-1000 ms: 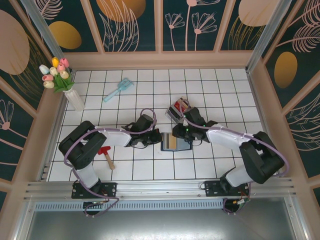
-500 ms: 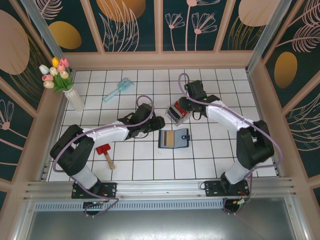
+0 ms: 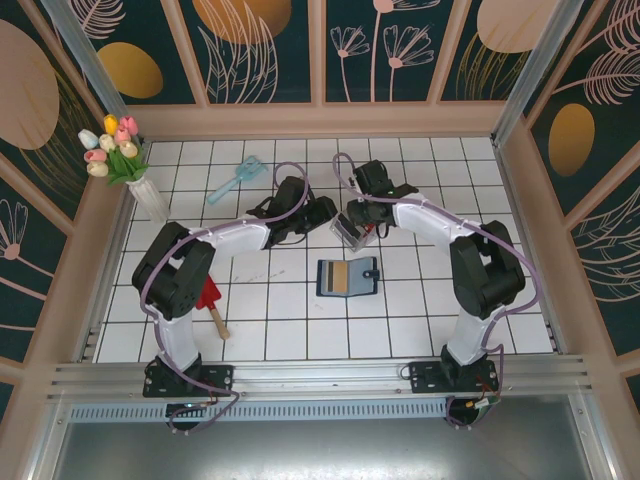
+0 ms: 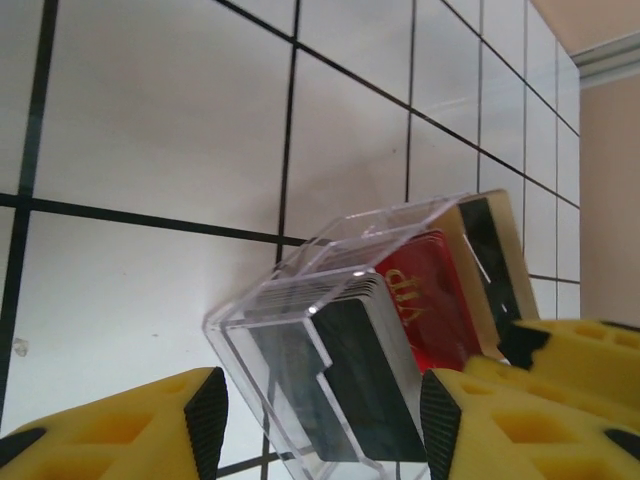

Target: Put the credit cards into the card holder

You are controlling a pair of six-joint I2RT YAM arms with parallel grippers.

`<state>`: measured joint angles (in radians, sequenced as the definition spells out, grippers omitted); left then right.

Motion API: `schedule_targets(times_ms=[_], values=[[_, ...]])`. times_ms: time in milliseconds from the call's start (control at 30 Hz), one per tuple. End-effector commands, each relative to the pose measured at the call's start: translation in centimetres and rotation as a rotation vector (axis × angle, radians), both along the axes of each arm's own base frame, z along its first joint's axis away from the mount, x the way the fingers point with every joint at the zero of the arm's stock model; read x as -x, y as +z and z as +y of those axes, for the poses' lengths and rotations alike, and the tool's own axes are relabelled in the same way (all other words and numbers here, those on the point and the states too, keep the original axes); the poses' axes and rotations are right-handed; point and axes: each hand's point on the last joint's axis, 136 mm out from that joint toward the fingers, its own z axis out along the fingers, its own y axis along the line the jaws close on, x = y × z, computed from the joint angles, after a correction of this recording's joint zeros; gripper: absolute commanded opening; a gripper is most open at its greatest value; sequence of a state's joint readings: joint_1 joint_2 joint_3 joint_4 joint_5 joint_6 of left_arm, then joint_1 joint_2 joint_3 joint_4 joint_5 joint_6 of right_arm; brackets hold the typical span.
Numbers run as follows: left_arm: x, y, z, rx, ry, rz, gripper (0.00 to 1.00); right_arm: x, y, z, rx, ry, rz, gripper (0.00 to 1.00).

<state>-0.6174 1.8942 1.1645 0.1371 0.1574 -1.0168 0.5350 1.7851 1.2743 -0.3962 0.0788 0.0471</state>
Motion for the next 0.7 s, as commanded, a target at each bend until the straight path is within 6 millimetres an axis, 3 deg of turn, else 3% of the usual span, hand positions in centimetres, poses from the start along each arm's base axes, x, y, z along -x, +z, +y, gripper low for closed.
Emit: schedule_targets(times_ms=[0, 300, 500, 667], values=[[-1.2, -0.2, -0.8, 0.073, 0.006, 0.017, 0.55, 1.0, -0.5, 1.4, 0.019, 0.068, 0.005, 0.39], [-1.6, -2.3, -1.6, 0.096, 0.002, 0.066, 0.54, 0.8, -2.2, 0.9, 0.117, 0.058, -0.005, 0.42], [-1.6, -3.6, -1.8, 0.103, 0.006, 0.091, 0.54, 1.5, -3.1, 1.8, 0.135, 0.099, 0.009, 0.43], [-1.4, -4.7, -1.8, 0.102, 0.006, 0.108, 0.53, 1.3, -4.1, 1.1, 0.213, 0.076, -0.005, 0.43]])
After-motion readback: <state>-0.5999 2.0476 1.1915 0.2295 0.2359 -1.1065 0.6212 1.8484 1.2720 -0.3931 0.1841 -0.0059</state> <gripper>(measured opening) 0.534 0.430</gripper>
